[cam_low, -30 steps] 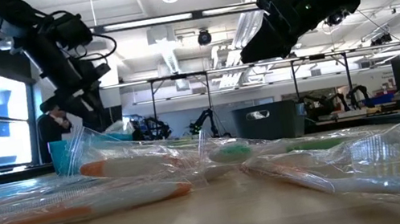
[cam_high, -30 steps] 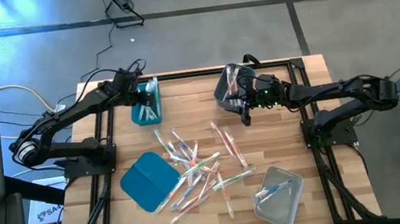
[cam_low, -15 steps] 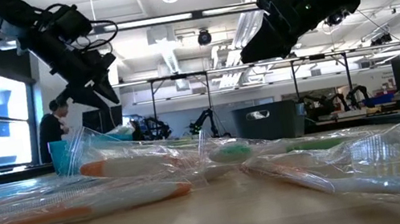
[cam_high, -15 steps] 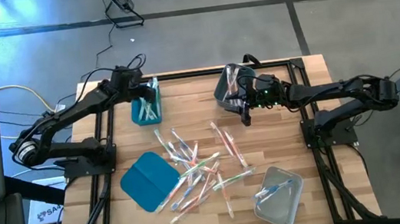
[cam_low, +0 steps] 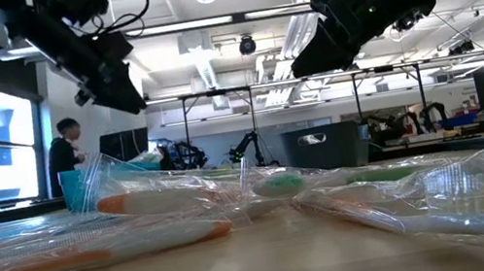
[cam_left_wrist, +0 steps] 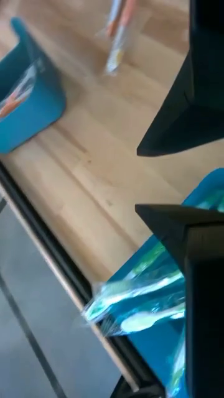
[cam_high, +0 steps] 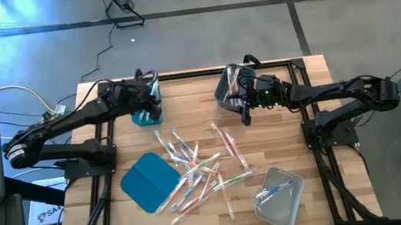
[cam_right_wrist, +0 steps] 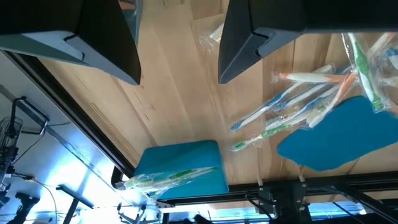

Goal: Pick & Place Toothbrushes
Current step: Put the orange toothbrush into the dark gray bin

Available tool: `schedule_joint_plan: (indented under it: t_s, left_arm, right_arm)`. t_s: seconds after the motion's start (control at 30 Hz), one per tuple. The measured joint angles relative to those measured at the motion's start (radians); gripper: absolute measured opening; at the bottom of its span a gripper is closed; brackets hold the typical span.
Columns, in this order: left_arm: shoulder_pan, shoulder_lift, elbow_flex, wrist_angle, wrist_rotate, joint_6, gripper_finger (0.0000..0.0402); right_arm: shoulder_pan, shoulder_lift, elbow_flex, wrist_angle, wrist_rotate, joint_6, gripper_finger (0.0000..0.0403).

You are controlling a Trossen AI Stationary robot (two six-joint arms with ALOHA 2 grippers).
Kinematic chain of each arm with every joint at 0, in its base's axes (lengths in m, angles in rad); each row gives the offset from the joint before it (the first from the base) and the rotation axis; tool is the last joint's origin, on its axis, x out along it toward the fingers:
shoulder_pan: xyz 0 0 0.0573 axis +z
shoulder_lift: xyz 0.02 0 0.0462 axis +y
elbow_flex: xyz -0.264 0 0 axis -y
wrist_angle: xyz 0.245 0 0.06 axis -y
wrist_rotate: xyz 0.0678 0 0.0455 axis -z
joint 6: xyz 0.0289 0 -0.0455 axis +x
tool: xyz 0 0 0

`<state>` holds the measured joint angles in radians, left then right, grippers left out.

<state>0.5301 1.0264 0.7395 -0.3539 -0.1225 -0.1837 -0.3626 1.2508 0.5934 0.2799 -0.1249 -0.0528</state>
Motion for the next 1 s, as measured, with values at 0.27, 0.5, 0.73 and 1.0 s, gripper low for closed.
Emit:
schedule_joint_plan:
  t_s: [0.27, 0.5, 0.73, 1.0]
  left_arm:
    - [-0.135, -0.020, 0.000, -0.039, -0.022, 0.057, 0.0048]
    - [-0.224, -0.032, 0.000, -0.009, -0.102, 0.069, 0.0004]
    - [-0.278, -0.068, -0.053, 0.109, -0.106, 0.137, 0.0002]
    - [-0.289, -0.120, -0.237, 0.355, -0.039, 0.157, 0.0001]
  right_arm:
    - [0.000, 0.000, 0.000, 0.000, -0.007, 0.003, 0.0207]
    - [0.000, 0.000, 0.000, 0.000, -0.008, 0.003, 0.0207]
    - [0.000, 0.000, 0.000, 0.000, -0.008, 0.003, 0.0207]
    - [0.000, 0.000, 0.000, -0.001, -0.008, 0.003, 0.0207]
